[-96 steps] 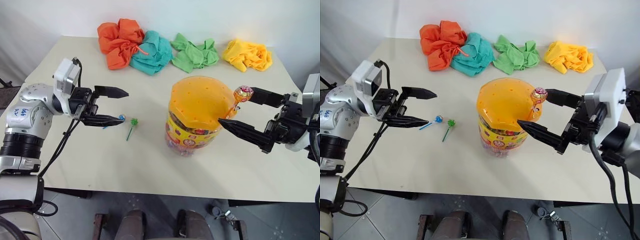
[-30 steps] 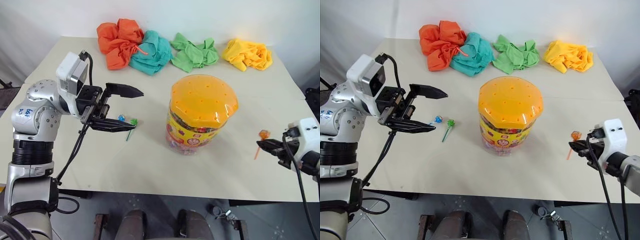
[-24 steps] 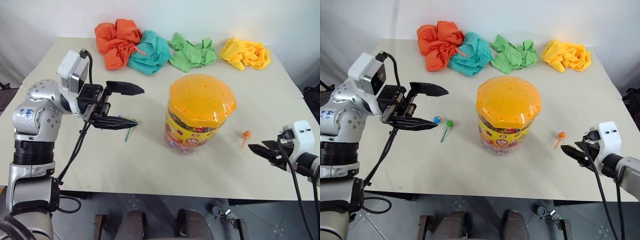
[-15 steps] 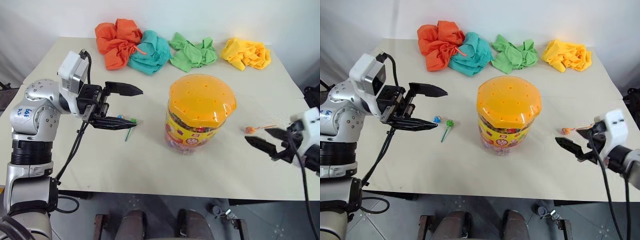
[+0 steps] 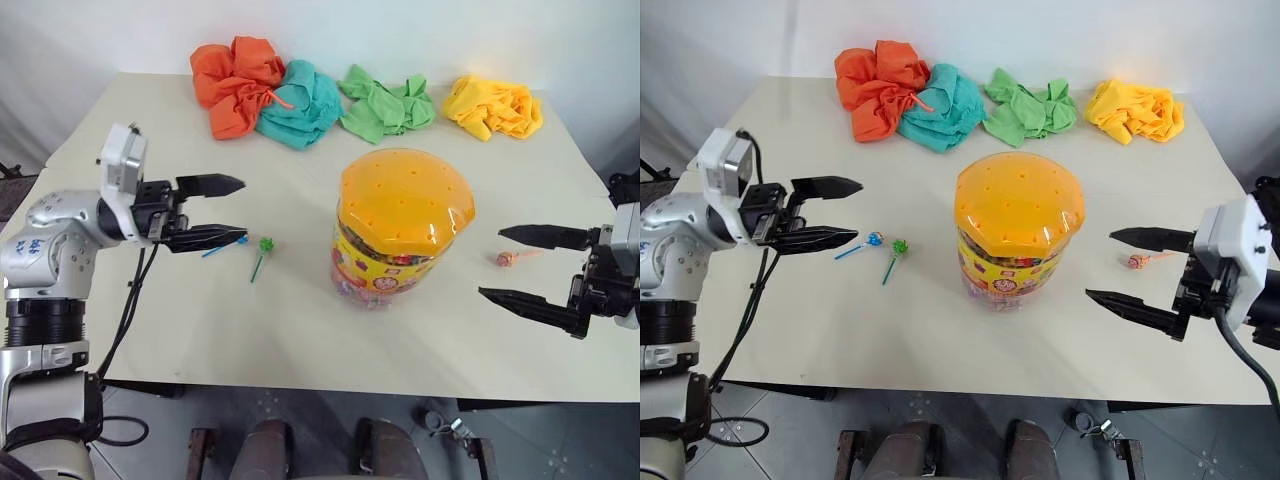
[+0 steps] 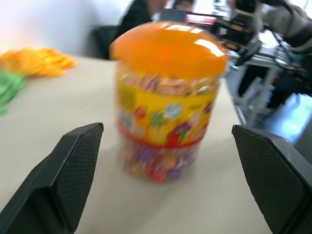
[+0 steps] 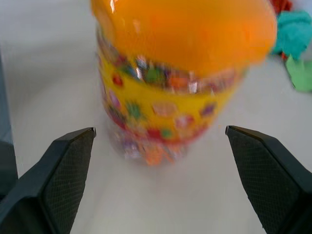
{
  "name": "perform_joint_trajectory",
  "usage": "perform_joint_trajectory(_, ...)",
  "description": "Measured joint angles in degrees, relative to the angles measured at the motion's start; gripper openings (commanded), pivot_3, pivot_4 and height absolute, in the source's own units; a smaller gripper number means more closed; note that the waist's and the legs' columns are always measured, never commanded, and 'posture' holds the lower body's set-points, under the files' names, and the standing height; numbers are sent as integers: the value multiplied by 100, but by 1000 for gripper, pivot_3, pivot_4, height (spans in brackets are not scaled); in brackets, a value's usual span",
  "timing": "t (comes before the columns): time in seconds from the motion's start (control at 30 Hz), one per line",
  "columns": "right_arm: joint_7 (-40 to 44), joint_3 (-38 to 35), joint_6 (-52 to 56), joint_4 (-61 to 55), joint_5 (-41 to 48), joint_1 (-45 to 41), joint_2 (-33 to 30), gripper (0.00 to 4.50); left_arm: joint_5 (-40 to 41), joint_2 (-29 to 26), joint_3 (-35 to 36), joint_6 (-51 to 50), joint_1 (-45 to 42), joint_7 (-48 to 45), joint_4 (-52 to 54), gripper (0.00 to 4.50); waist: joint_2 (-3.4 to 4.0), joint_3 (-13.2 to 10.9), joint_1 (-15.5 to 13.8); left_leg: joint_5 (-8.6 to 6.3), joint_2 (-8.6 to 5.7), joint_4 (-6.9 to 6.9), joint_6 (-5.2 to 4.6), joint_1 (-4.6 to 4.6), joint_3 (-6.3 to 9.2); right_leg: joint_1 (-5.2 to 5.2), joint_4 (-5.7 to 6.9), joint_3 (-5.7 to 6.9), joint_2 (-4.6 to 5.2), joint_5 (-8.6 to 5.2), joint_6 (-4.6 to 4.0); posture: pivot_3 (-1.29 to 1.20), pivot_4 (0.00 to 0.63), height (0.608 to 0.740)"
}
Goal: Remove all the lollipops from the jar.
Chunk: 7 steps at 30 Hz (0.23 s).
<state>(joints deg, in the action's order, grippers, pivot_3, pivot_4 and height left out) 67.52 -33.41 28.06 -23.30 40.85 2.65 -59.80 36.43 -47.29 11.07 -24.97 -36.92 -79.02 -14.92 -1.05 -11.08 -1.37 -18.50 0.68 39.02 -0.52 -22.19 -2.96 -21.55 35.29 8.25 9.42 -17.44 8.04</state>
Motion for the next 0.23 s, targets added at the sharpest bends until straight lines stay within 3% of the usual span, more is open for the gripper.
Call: perform_joint_trajectory(0.23, 222, 322, -452, 531, -275, -158, 99, 4467, -89, -156, 391, 292, 965, -58, -82, 4500, 1, -1, 9, -1, 3, 0, 3, 1, 2, 0, 1, 0, 0, 0, 0, 0, 150, 740)
